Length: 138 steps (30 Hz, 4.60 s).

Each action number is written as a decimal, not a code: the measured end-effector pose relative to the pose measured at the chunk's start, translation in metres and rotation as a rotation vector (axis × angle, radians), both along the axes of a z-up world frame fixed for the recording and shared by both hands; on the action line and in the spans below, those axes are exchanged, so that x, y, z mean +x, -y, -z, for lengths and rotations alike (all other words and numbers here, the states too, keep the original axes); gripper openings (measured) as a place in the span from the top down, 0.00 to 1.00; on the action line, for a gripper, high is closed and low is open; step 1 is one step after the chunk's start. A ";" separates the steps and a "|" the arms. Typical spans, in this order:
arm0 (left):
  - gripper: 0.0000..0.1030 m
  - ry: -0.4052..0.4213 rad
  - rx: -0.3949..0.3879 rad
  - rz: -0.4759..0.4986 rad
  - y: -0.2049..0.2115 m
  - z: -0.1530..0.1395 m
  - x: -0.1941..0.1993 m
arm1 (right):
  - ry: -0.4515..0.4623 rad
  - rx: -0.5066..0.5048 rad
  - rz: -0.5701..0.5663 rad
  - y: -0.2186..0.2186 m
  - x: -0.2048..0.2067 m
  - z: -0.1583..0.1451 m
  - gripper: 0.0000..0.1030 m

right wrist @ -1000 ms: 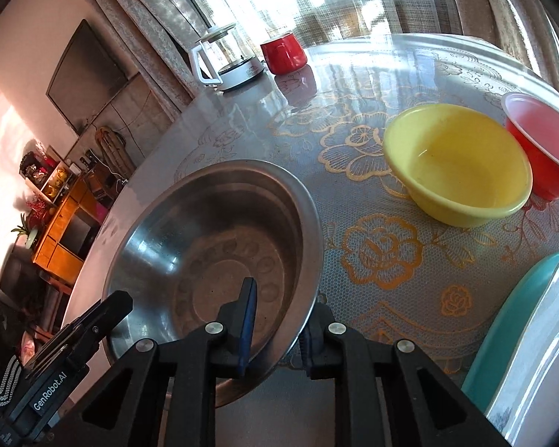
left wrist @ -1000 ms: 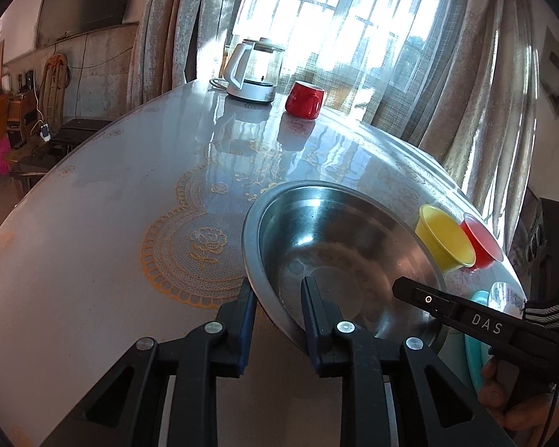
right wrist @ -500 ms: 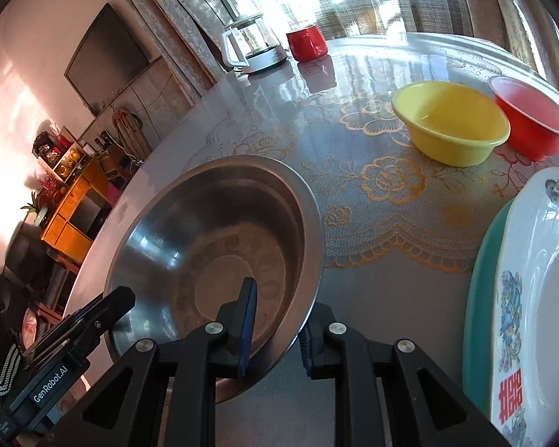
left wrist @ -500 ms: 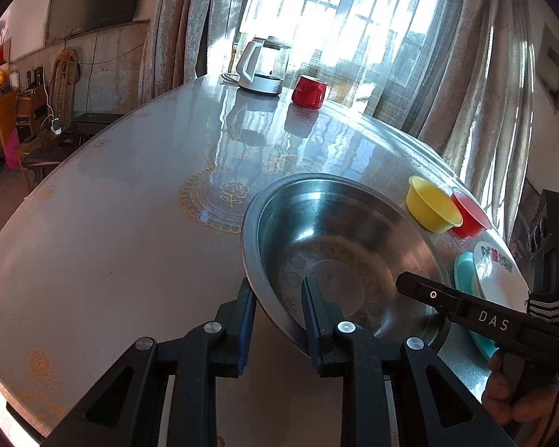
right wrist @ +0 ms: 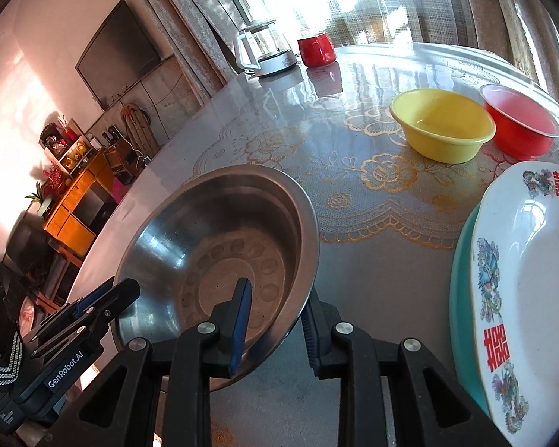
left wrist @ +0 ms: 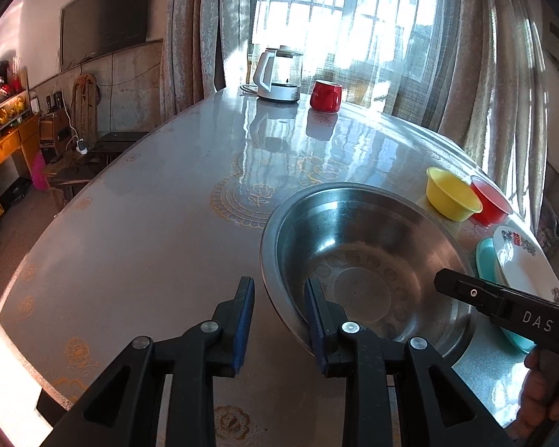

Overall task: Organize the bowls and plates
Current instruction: 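Slide the steel basin across the table with both tools and release, then move both tools to the yellow bowl and grasp its rim, then lift the yellow bowl with both tools and lower it into the steel basin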

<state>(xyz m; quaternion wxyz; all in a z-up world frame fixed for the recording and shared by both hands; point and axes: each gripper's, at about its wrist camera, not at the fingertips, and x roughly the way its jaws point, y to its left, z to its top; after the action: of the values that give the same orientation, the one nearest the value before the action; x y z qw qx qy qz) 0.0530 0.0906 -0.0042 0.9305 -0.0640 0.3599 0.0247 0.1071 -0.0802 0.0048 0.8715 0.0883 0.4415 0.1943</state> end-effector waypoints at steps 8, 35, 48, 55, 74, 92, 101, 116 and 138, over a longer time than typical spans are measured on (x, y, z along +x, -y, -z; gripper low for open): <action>0.72 0.050 0.060 -0.013 0.002 -0.015 -0.005 | 0.050 -0.007 0.057 0.024 -0.004 -0.014 0.68; 0.72 0.038 0.206 0.230 0.129 -0.037 0.069 | 0.013 0.105 0.356 0.157 0.056 -0.033 0.68; 0.72 -0.109 -0.055 0.229 0.161 -0.040 0.148 | 0.016 0.148 0.392 0.179 0.087 -0.040 0.69; 0.72 -0.130 -0.112 0.231 0.164 -0.035 0.176 | -0.027 0.114 0.380 0.167 0.110 -0.026 0.73; 0.87 -0.281 -0.257 0.254 0.184 0.000 0.233 | -0.123 -0.029 0.413 0.153 0.133 -0.014 0.80; 0.87 -0.110 -0.201 0.292 0.157 -0.042 0.167 | -0.062 0.037 0.351 0.137 0.103 -0.027 0.83; 0.87 -0.013 -0.192 0.283 0.130 -0.068 0.118 | 0.018 0.074 0.290 0.113 0.067 -0.049 0.83; 0.86 0.049 -0.228 0.233 0.070 -0.072 0.049 | 0.123 0.046 0.152 0.062 0.013 -0.063 0.83; 0.86 -0.025 -0.264 0.115 0.005 -0.034 -0.004 | 0.069 0.008 -0.038 -0.008 -0.008 -0.035 0.83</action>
<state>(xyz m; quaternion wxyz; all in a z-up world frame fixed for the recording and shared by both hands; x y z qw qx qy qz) 0.0493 0.0857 0.0301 0.9092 -0.1650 0.3747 -0.0754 0.0994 -0.0725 0.0402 0.8820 0.0768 0.4120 0.2156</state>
